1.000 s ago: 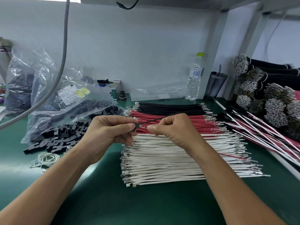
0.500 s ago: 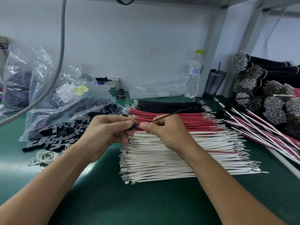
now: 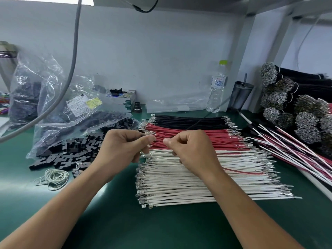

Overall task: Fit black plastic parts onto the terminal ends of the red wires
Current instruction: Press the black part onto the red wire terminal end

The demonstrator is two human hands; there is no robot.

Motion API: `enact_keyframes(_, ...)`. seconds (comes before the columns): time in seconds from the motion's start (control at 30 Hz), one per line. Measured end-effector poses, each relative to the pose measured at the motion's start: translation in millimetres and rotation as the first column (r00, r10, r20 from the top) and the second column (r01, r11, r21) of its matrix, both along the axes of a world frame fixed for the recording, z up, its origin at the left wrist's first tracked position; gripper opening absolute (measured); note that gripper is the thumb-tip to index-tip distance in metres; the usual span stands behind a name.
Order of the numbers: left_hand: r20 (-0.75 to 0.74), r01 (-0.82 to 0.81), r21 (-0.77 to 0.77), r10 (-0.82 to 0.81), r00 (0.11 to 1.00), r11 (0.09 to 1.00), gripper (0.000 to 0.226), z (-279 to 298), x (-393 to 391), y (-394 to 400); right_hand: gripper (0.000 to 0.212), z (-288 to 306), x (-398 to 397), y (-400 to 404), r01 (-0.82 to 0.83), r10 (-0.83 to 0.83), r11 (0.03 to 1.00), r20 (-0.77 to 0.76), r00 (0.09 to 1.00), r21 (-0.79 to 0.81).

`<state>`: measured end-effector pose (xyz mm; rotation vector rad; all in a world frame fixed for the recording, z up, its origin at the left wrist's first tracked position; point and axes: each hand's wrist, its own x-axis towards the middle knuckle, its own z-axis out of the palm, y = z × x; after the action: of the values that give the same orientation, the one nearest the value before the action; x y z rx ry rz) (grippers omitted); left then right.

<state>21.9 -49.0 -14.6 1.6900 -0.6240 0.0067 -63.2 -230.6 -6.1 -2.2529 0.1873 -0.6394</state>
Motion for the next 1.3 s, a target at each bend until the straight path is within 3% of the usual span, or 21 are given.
enact_keyframes(0.1, -0.092, 0.057, -0.066, -0.063, 0.994, 0.996, 0.025, 2, 2, 4, 0.014, 0, -1, 3, -0.032, 0.052, 0.984, 0.113, 0.992, -0.174)
enact_keyframes(0.27, -0.136, 0.179, -0.074, -0.188, 0.973, 0.981, 0.029, 3, 7, 11, 0.011, -2, -1, -4, -0.180, 0.209, 0.968, 0.163, 0.964, -0.174)
enact_keyframes(0.57, -0.144, 0.221, -0.108, -0.235, 0.961, 0.969, 0.030, -1, 4, 8, 0.012, -4, -1, -4, -0.234, 0.259, 0.960, 0.170, 0.951, -0.156)
enact_keyframes(0.7, -0.147, 0.158, -0.135, -0.177, 0.973, 0.978, 0.027, -2, 5, 2, 0.012, 1, -1, -10, -0.127, 0.158, 0.973, 0.158, 0.975, -0.195)
enact_keyframes(0.77, -0.155, 0.140, -0.145, -0.162, 0.975, 0.979, 0.026, -2, 6, 2, 0.009, 5, -4, -9, -0.007, 0.102, 0.936, 0.252, 0.962, -0.351)
enact_keyframes(0.83, -0.171, 0.111, -0.161, -0.139, 0.975, 0.981, 0.026, -2, 8, 5, 0.015, 9, -9, -5, 0.110, 0.106, 0.836, 0.355, 0.929, -0.537)
enact_keyframes(0.87, -0.177, 0.094, -0.174, -0.125, 0.976, 0.980, 0.029, -2, 10, 8, 0.018, 9, -11, -3, 0.090, 0.142, 0.799, 0.331, 0.933, -0.594)
enact_keyframes(0.93, -0.188, 0.073, -0.199, -0.111, 0.976, 0.977, 0.032, -1, 10, 11, 0.017, 5, -14, 2, -0.102, 0.207, 0.787, 0.105, 0.973, -0.609)
enact_keyframes(1.0, -0.193, 0.080, -0.210, -0.121, 0.974, 0.975, 0.027, -1, 10, 11, 0.015, 0, -13, 5, -0.270, 0.221, 0.838, -0.159, 0.962, -0.474)
enact_keyframes(1.03, -0.192, 0.086, -0.204, -0.126, 0.973, 0.975, 0.025, -1, 11, 10, 0.011, -1, -11, 5, -0.294, 0.222, 0.857, -0.212, 0.952, -0.424)
enact_keyframes(1.3, -0.210, 0.068, -0.179, -0.106, 0.972, 0.981, 0.020, -9, 15, 9, 0.014, -1, -12, 5, -0.358, 0.247, 0.868, -0.325, 0.913, -0.344)
